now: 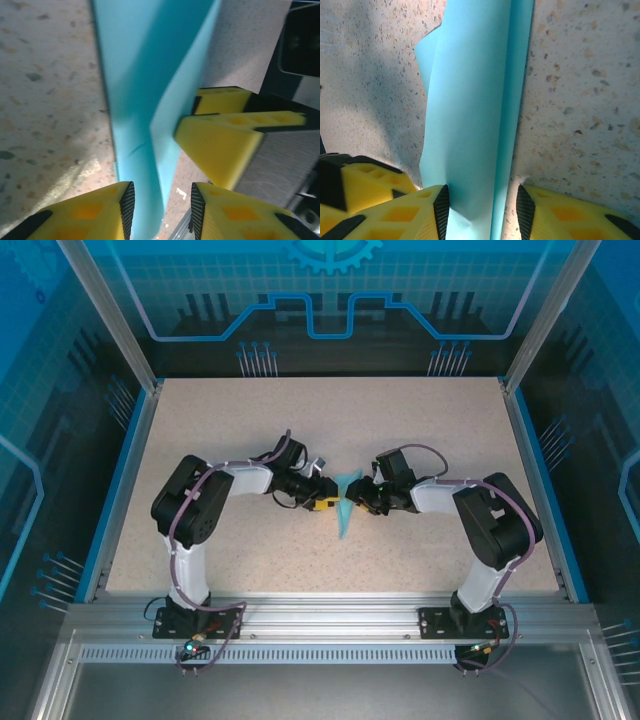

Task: Fold a paper plane with a square sheet of paper (fold left side to right side)
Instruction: Fold the wing for the fifth time at the center of the table.

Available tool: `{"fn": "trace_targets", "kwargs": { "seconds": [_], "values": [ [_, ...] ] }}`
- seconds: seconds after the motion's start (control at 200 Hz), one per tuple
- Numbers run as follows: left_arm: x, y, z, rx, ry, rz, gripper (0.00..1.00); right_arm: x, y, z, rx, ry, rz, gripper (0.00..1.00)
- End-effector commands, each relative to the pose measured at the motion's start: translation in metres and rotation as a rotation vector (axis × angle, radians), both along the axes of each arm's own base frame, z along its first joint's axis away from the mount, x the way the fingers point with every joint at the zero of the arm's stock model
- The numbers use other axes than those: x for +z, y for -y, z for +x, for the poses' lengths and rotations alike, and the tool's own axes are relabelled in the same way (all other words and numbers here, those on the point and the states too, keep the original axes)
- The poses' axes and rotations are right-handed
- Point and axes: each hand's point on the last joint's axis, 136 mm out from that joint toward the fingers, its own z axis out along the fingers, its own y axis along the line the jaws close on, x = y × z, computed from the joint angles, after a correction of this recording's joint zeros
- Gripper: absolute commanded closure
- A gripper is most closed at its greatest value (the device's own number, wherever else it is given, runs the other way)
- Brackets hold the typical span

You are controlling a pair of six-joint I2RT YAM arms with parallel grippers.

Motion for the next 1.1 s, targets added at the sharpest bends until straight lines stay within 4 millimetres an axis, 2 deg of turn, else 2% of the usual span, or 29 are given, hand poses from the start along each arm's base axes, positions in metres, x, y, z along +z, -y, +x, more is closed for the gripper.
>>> {"fn": "trace_targets", "kwargs": {
  "seconds": [0.0, 0.445, 0.83, 0.97, 1.09],
  "values": [
    [-0.001, 0.003, 0.006, -0.009, 0.009, -0.002, 0.62, -0.038, 0.001, -0.017, 0.027, -0.067, -0.072, 0.57],
    [-0.008, 0.011, 0.015, -0.016, 0.005, -0.022, 0.67, -0.038, 0.002, -0.018, 0.028, -0.068, -0.076, 0.57],
    [-0.011, 0.013, 0.019, -0.017, 0.024, -0.009, 0.95, -0.038, 0.002, -0.019, 0.035, -0.071, -0.082, 0.57],
    [-0.013, 0.013, 0.020, -0.021, 0.030, -0.005, 1.00, -0.034, 0.001, -0.017, 0.044, -0.057, -0.077, 0.56],
    [-0.017, 0.011, 0.021, -0.018, 0.032, 0.016, 1.00, -0.026, -0.001, -0.013, 0.056, -0.027, -0.062, 0.55]
  ]
}}
